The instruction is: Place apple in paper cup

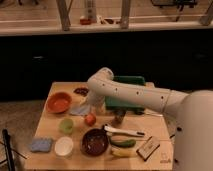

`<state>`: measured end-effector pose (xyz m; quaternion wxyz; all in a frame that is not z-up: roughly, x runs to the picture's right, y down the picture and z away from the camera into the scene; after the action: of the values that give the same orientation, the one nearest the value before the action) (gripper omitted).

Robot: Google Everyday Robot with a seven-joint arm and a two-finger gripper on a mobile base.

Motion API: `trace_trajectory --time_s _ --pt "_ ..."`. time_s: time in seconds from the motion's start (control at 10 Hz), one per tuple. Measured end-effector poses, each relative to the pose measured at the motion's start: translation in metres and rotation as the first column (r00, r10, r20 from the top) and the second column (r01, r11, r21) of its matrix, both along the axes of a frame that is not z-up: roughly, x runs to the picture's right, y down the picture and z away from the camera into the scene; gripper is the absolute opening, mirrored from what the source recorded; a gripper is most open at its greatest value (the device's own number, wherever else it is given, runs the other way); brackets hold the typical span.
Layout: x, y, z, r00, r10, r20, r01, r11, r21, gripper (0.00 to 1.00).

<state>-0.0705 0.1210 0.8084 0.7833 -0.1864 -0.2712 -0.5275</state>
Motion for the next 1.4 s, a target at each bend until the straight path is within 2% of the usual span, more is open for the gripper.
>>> trace_trajectory --time_s 0.3,1.0,1.2,1.4 --pt "-0.012 0.016 0.006 1.0 -0.013 -0.01 0.013 0.9997 -0.02 0.8" --pt "-0.01 0.044 0.029 0.998 0.023 -0.051 -0.027 0.9968 -0.076 0.79" --pt "-0.012 0.048 0.033 0.998 0.02 -0.053 -0.025 0.996 -0.086 0.66" --pt "-0.012 0.051 0.037 0.998 0.018 -0.053 -0.023 0.9947 -0.1 0.44"
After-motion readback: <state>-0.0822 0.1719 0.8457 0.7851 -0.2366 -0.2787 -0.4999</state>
